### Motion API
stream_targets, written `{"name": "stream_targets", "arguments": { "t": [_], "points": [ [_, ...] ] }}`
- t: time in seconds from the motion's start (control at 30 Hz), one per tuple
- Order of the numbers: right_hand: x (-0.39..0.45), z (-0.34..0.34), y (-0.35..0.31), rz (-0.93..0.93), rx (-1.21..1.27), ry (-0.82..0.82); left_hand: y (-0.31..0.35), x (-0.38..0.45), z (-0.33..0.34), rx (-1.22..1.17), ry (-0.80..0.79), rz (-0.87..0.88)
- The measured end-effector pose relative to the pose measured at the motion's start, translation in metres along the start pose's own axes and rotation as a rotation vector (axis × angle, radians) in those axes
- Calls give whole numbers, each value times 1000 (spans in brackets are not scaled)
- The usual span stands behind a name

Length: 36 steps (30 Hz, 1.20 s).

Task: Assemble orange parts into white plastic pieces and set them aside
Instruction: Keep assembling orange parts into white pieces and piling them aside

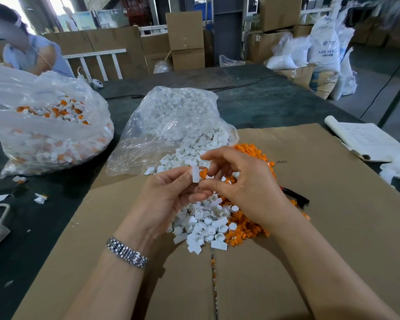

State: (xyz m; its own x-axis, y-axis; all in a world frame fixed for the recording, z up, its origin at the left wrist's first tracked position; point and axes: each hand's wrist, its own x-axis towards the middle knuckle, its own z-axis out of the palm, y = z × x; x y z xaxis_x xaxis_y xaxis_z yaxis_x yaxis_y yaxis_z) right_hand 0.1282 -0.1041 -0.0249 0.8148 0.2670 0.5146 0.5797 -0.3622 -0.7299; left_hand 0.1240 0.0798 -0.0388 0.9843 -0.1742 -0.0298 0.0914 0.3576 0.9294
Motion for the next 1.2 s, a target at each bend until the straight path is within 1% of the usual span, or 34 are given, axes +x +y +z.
{"name": "stream_targets", "arguments": {
  "t": [0.03, 0.17, 0.3, 0.4, 0.57, 0.77, 0.83, 0.87, 0.93, 0.97, 1.03, 1.1, 1.2],
  "points": [
    [0, -1, 1, 13, 9, 1, 0, 0, 0, 0, -1, 3],
    [2, 3, 3, -55, -94, 52, 3, -1, 0, 9, 5, 22],
    [1, 4, 5, -80, -151, 76, 4, -3, 1, 55, 39, 53],
    [2, 3, 6, -95, -179, 89, 5, -4, 3, 56, 24, 49],
    [2, 2, 5, -118, -276, 49, 5, -5, 6, 116, 34, 60],
    [1, 3, 2, -74, -325, -25, 2, -3, 3, 166, 54, 38],
    [3, -1, 3, -4, -338, -29, 2, -2, 2, 161, 65, 32],
    [4, -5, 5, 61, -379, -12, 2, -2, 1, 170, 78, 35],
    [3, -17, 12, 246, -572, 7, 4, -2, -1, 219, 113, 44],
    [2, -23, 16, 368, -681, -29, 5, -2, -2, 239, 126, 47],
    [-1, -32, 23, 580, -803, -174, 6, -2, -4, 257, 124, 54],
    [-2, -34, 27, 644, -846, -269, 6, -3, -5, 249, 112, 54],
    [-2, -33, 27, 616, -834, -244, 6, -3, -5, 214, 111, 50]
  ]
}}
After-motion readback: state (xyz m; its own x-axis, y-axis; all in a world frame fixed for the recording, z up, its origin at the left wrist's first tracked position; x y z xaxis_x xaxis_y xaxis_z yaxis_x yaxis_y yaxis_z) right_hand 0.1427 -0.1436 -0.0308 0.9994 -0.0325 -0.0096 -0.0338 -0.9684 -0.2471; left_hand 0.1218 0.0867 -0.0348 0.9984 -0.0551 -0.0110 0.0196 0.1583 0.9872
